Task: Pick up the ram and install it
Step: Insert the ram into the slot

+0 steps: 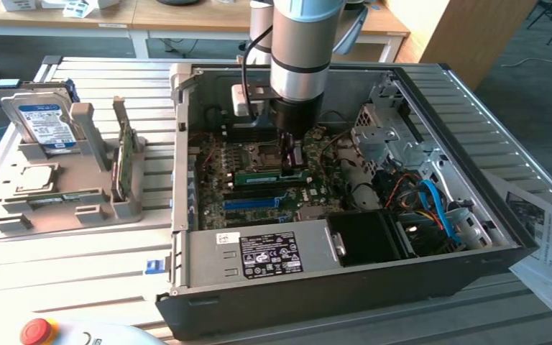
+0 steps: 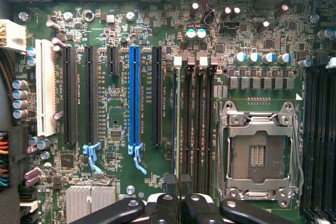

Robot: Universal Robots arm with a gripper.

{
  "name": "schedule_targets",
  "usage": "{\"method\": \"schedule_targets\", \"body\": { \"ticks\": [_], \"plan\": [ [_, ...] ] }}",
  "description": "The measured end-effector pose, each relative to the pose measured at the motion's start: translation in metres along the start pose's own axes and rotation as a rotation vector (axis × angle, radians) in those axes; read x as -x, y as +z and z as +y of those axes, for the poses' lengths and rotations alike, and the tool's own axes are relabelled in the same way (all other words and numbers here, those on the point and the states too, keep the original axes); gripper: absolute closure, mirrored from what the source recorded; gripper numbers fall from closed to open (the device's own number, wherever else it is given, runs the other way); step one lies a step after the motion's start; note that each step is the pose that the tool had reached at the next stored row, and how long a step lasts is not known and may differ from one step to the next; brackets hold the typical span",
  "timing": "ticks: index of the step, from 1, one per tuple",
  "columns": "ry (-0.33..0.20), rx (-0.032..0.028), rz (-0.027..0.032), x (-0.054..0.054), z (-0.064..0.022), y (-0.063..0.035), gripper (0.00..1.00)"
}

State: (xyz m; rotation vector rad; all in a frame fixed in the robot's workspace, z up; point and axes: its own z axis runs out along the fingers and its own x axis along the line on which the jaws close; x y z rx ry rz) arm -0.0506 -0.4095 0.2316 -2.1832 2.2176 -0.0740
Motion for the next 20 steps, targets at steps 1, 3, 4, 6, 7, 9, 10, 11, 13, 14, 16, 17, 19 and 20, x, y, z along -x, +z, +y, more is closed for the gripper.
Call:
{"method": "schedule_targets", "body": {
  "ticks": [1,3,4,6,7,9,10,11,13,14,16,17,19,20],
  "plan": [
    [0.0,0.0,0.0001,0.0001,0.0001,0.0,0.89],
    [0.0,0.0001,0.0003,0.0002,0.0004,-0.0001,0.89],
    [0.0,0.0001,0.0002,0.0002,0.0004,-0.0001,0.89],
    [0.0,0.0001,0.0002,0.0002,0.0005,-0.0001,0.89],
    [0.0,0.0002,0.0001,0.0002,0.0005,-0.0001,0.89],
    [0.0,0.0001,0.0002,0.0003,0.0006,-0.0001,0.89],
    [0.0,0.0001,0.0002,0.0002,0.0008,-0.0001,0.89],
    [0.0,0.0001,0.0002,0.0002,0.0009,0.0,0.89],
    [0.0,0.0002,0.0003,0.0002,0.001,0.0003,0.89],
    [0.0,0.0001,0.0003,0.0002,0.0011,0.0005,0.89],
    [0.0,0.0001,0.0003,0.0002,0.0013,0.0008,0.89],
    [0.0,0.0,0.0002,0.0002,0.0014,0.001,0.89],
    [0.0,0.0,0.0002,0.0002,0.0016,0.0014,0.89],
    [0.0,0.0,0.0002,0.0003,0.0017,0.0016,0.89]
  ]
}}
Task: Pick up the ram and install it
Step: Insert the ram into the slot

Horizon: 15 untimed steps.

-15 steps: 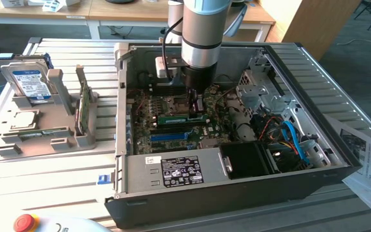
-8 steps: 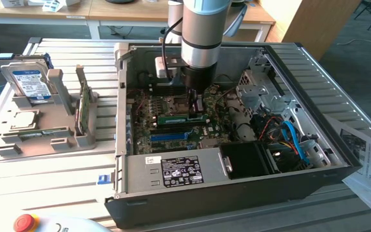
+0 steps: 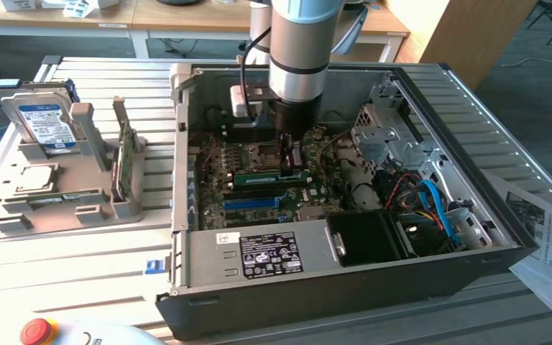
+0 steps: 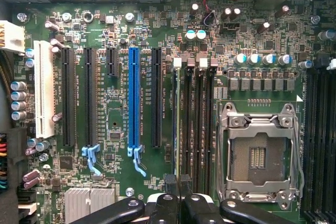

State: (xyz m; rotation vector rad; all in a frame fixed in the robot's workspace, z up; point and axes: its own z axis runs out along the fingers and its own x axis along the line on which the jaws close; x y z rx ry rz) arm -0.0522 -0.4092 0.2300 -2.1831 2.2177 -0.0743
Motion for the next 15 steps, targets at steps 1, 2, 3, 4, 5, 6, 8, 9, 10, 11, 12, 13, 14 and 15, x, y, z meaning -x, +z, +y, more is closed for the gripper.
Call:
{"method": "schedule_targets", "body": {
  "ticks": [1,2,3,4,5,6,8,9,10,11,12,13,14,15],
  "plan": [
    [0.0,0.0,0.0,0.0,0.0001,0.0002,0.89],
    [0.0,0.0,-0.0001,0.0,0.0003,0.0005,0.89],
    [0.0,0.0001,0.0,0.0,0.0004,0.0008,0.89],
    [0.0,0.0001,-0.0001,0.0,0.0006,0.001,0.89],
    [0.0,0.0,-0.0001,0.0,0.0008,0.0013,0.89],
    [0.0,0.0,0.0,0.0,0.0009,0.0016,0.89],
    [0.0,0.0002,0.0001,0.0,0.0011,0.002,0.89],
    [0.0,0.0002,0.0001,0.0,0.0012,0.0021,0.89],
    [0.0,0.0002,0.0002,0.0,0.0013,0.0022,0.89],
    [0.0,0.0001,0.0001,0.0,0.0013,0.0022,0.89],
    [0.0,0.0001,0.0,0.0,0.0013,0.0023,0.89],
    [0.0,0.0001,0.0,0.0,0.0013,0.0023,0.89],
    [0.0,0.0002,0.0,0.0,0.0013,0.0023,0.89],
    [0.0,0.0002,0.0,0.0,0.0013,0.0023,0.89]
  ]
}}
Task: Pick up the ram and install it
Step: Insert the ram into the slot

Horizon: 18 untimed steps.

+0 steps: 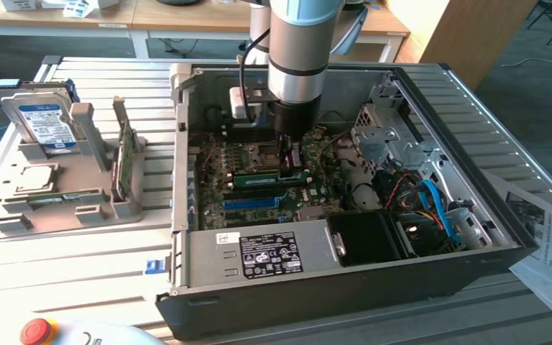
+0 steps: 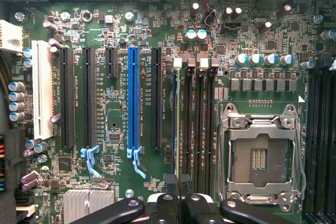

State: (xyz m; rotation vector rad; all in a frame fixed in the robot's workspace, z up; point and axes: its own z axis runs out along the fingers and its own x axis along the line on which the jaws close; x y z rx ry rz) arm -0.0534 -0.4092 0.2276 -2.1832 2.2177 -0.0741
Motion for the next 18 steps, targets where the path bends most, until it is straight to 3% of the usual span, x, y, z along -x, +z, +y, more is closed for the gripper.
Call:
{"method": "schedule_targets", "body": {
  "ticks": [18],
  "plan": [
    [0.0,0.0001,0.0,0.0,-0.0001,-0.0006,0.89]
  ]
}}
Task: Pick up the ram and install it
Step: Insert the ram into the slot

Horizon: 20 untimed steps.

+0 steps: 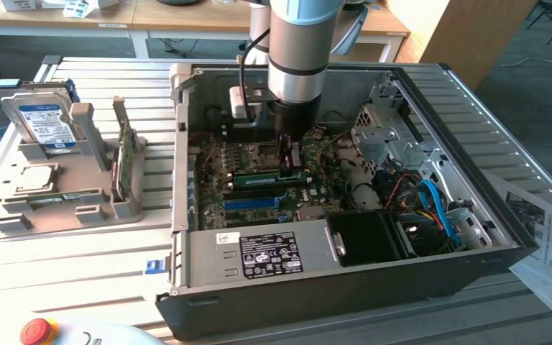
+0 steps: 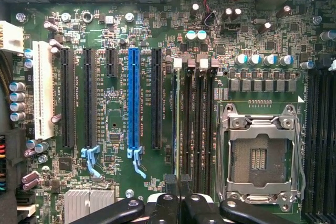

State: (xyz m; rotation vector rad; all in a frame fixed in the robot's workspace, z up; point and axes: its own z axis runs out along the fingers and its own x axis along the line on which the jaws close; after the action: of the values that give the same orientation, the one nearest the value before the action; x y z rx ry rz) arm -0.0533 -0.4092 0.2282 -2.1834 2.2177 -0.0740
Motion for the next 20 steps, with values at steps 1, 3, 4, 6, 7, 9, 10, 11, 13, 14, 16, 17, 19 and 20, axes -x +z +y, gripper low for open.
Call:
{"method": "schedule_targets", "body": {
  "ticks": [1,3,4,6,7,9,10,11,13,14,16,17,19,20],
  "plan": [
    [0.0,0.0,0.0001,0.0,0.0,0.0001,0.89],
    [0.0,-0.0001,0.0,0.0,0.0,0.0003,0.89],
    [0.0,-0.0001,0.0,0.0,0.0001,0.0003,0.89],
    [0.0,0.0,0.0001,0.0,0.0001,0.0003,0.89],
    [0.0,-0.0001,0.0001,0.0,0.0,0.0003,0.89],
    [0.0,-0.0001,0.0001,0.0,0.0,0.0003,0.89],
    [0.0,-0.0001,0.0001,0.0,0.0001,0.0003,0.89],
    [0.0,-0.0001,0.0,0.0,0.0001,0.0003,0.89],
    [0.0,-0.0002,-0.0003,-0.0001,0.0001,0.0005,0.89],
    [0.0,0.0001,-0.0002,-0.0001,0.0001,0.0004,0.89],
    [0.0,0.0001,0.0002,-0.0003,0.0002,0.0003,0.82],
    [0.0,0.0,0.0001,-0.0003,0.0002,0.0003,0.82],
    [0.0,0.0,0.0,-0.0003,0.0001,0.0003,0.76],
    [0.0,-0.0001,0.0,-0.0003,0.0001,0.0003,0.7]
  ]
}}
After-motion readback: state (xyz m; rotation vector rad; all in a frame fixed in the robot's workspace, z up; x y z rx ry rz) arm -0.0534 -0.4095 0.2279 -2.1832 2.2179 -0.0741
